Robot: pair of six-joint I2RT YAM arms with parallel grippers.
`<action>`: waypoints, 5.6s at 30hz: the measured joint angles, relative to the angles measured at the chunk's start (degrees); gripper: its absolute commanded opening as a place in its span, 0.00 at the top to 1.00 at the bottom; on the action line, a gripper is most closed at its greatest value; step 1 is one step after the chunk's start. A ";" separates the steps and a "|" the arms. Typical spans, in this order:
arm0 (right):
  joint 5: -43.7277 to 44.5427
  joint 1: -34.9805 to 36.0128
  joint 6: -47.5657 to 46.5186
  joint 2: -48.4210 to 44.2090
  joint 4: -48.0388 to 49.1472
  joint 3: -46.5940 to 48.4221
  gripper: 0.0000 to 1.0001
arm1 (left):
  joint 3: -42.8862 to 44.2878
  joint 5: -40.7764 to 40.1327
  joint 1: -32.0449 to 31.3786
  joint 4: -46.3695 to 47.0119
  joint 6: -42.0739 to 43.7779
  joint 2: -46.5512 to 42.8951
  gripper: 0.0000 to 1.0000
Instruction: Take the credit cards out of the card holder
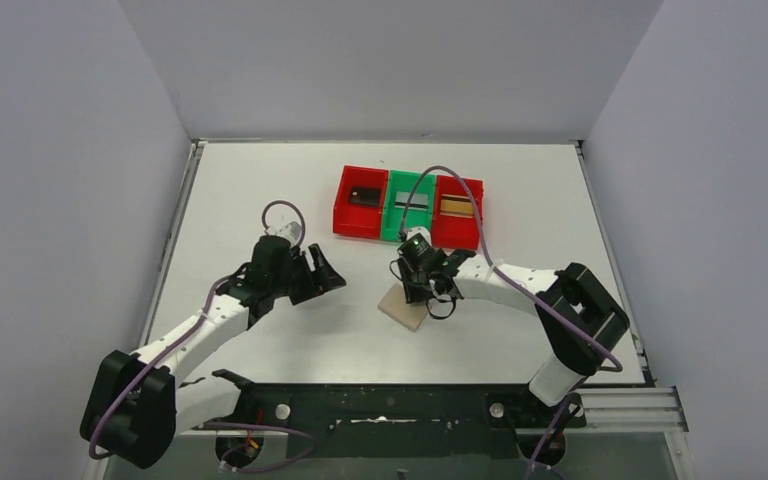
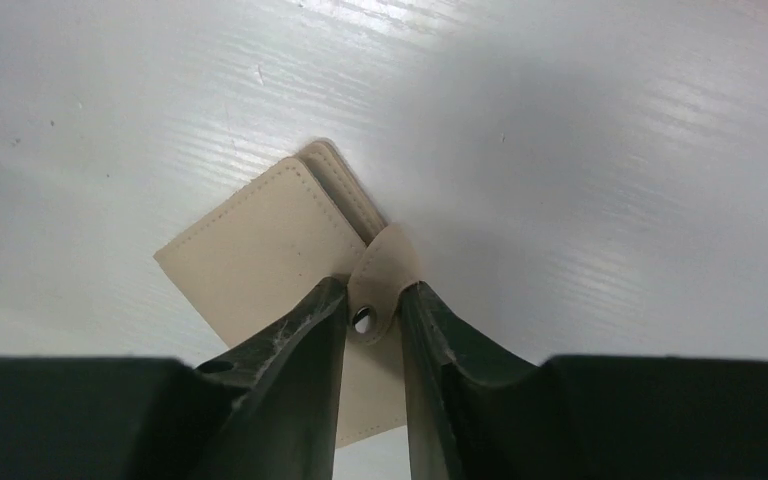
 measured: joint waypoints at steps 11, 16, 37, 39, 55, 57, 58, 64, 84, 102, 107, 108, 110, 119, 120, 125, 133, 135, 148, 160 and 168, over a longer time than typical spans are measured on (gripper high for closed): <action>-7.82 -10.32 23.19 -2.58 11.34 -8.57 0.42 | 0.09 0.37 -2.54 1.99 -0.46 0.98 0.32; -7.76 -11.15 23.28 -3.45 11.08 -8.26 0.36 | 0.76 0.35 -4.28 2.27 -0.42 3.56 0.31; -1.62 -1.51 -4.28 -0.46 2.36 2.69 0.41 | 2.36 -17.29 -4.81 -2.19 -1.88 -6.40 0.31; -1.25 -1.46 -4.90 0.24 1.29 2.69 0.43 | 2.36 -18.82 -4.81 -2.97 -1.90 -7.91 0.31; 2.93 -1.84 -4.00 1.29 -0.42 3.15 0.80 | 2.38 -20.87 -4.81 -4.87 -1.79 -7.48 0.31; 2.91 -2.23 -2.75 1.03 -0.35 3.13 0.80 | 2.38 -20.52 -4.81 -4.83 -1.64 -7.15 0.31; 2.80 -2.54 -2.23 0.81 -0.22 3.08 0.82 | 2.38 -20.37 -4.81 -4.83 -1.57 -7.04 0.31; 1.14 -6.05 0.09 -0.79 1.68 2.12 0.98 | 2.69 -19.37 -4.81 -4.85 -1.09 -6.80 0.31; -14.82 -1.49 10.40 -13.22 11.87 -3.87 1.00 | 2.78 -18.51 -4.79 -1.92 -2.36 -7.65 0.24; -11.06 -16.85 24.30 -15.98 11.89 -22.69 0.66 | 2.08 -11.34 -4.74 0.63 -2.14 -4.79 0.23; -5.25 -16.85 23.91 -20.98 8.07 -21.99 0.50 | 2.86 -6.54 -4.76 2.03 0.11 3.06 0.23; -5.25 -16.85 23.91 -20.98 8.07 -21.99 0.48 | 2.86 -6.54 -4.76 2.03 0.11 3.06 0.23; -3.02 -16.85 23.08 -22.99 5.99 -20.50 0.44 | 3.76 -5.66 -4.79 1.99 0.50 4.28 0.23; -0.48 -16.85 17.07 -23.80 3.85 -5.62 0.33 | 5.92 -6.01 -4.83 2.23 1.14 5.57 0.23; -0.55 -16.87 16.31 -22.45 4.17 -3.78 0.33 | 5.92 -6.64 -4.83 2.03 1.14 5.31 0.23; -1.75 -16.74 13.31 -9.16 3.76 7.89 0.31 | 5.92 -10.45 -4.83 0.31 0.90 1.70 0.23; 2.10 -12.39 8.96 11.10 -1.44 26.99 0.20 | 5.86 -19.47 -4.81 -4.44 -0.07 -8.33 0.23; 3.56 -11.37 8.50 13.94 -2.67 30.64 0.20 | 5.46 -21.33 -4.81 -5.07 -0.24 -10.64 0.22; 11.30 -8.22 7.39 26.58 -5.73 43.91 0.17 | 3.08 -27.19 -4.42 -9.18 -1.22 -16.44 0.21; 12.57 -7.06 7.34 30.91 -8.61 47.10 0.21 | 2.78 -27.65 -4.35 -9.46 -1.22 -16.15 0.21; 12.72 -5.38 7.37 30.82 -6.84 42.77 0.21 | 2.58 -27.74 -4.31 -9.51 -1.20 -14.91 0.21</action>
